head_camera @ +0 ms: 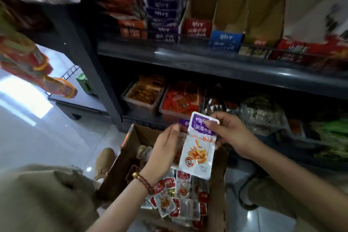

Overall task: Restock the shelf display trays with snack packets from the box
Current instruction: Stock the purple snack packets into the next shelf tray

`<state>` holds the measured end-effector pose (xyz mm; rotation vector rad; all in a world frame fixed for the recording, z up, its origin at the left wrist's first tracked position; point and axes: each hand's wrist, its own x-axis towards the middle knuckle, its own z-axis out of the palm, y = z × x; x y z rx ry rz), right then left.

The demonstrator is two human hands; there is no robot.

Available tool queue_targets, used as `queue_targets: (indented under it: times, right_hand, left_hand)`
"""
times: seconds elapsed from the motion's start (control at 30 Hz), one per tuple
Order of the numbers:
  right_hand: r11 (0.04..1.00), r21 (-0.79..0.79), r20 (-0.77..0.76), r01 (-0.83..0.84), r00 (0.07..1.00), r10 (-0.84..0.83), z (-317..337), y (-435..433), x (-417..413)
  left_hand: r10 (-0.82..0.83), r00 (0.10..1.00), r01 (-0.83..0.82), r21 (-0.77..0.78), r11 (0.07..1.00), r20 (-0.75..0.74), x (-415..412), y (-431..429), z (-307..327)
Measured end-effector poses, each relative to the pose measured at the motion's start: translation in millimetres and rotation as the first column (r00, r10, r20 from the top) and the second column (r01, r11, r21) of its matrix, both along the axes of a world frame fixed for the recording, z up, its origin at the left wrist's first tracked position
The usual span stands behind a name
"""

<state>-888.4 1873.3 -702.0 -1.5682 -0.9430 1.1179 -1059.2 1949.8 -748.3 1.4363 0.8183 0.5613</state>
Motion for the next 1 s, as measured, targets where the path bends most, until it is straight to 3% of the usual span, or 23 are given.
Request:
queue_targets:
  times: [0.07,0.2,0.3,0.4,0.47,0.53,0.7,0.87,0.93,1.0]
  right_hand:
    - [0.999,0.034,0.022,0.027,0.999,-0.028,1,4,0]
    - [0.991,0.091,-0.013,0.094,0.996,-0.093,-1,10,-5]
    - [0.981,0.08,-0.108,0.175,0.98,-0.166,0,13,-6]
    - [0.999,-0.002,-0.054,0.037,0.998,-0.037,2,11,-5]
    - [0.996,0.024,0.009,-0.081,0.997,0.08,2,9,-8]
    - [0.994,0.079,0.03,-0.082,0.996,0.079,4,8,-12]
    - [0.975,0.207,0.117,-0.086,0.991,0.062,13,18,-20]
    - [0.978,0.196,-0.012,-0.064,0.998,0.068,46,43,-15]
    - [0.974,0.202,0.079,-0.099,0.993,0.084,67,56,-6]
    - [0.947,0.295,0.21,-0.126,0.976,0.064,90,70,4]
  left_hand:
    - [-0.048,0.997,0.051,-0.052,0.997,0.059,5,-3,10]
    - [-0.079,0.997,0.082,0.138,0.987,-0.025,14,-6,19]
    - [-0.064,0.998,0.06,0.197,0.979,0.016,17,-5,23]
    - [-0.07,0.995,0.051,0.231,0.972,0.076,17,-5,28]
    - [-0.068,0.995,0.046,0.287,0.957,0.068,17,-3,32]
    - [-0.045,0.996,0.016,0.348,0.938,0.074,15,0,36]
    - [0.043,0.999,-0.053,0.529,0.847,0.031,4,14,39]
    - [0.033,0.996,-0.075,0.608,0.79,0.079,7,42,61]
    - [0.032,0.998,-0.06,0.668,0.741,0.055,12,59,75]
    - [0.098,0.995,-0.084,0.781,0.619,0.029,19,81,87]
